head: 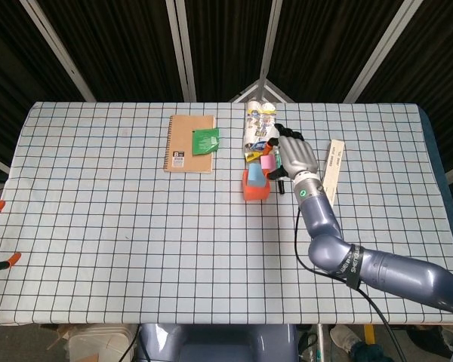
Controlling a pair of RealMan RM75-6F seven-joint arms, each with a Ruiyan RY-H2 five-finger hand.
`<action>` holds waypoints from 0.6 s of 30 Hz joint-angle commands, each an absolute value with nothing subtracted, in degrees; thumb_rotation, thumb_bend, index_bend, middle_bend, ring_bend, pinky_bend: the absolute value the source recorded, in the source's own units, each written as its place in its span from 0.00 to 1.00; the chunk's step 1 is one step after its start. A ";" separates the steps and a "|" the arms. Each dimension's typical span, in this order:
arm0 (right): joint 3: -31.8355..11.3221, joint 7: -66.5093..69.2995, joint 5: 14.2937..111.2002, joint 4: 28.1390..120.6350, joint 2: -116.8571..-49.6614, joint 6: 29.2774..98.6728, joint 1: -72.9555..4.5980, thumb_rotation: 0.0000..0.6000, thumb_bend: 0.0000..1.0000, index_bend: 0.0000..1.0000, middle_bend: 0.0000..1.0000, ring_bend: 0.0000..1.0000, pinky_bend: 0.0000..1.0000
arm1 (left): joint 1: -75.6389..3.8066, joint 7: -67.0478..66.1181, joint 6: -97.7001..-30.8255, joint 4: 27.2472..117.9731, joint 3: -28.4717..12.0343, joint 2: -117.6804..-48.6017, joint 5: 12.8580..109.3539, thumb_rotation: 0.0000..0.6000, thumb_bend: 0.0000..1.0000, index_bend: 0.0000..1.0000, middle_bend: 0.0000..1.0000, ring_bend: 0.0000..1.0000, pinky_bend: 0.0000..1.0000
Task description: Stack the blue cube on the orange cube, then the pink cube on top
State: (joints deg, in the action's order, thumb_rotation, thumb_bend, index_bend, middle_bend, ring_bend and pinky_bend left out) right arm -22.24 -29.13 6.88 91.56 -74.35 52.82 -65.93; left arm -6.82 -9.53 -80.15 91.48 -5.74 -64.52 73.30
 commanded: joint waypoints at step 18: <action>-22.41 -32.07 1.65 89.48 -79.58 55.87 -69.65 1.00 0.36 0.48 0.00 0.03 0.00 | -6.85 -8.50 -79.80 91.22 -5.89 -64.15 73.07 1.00 0.11 0.06 0.00 0.00 0.00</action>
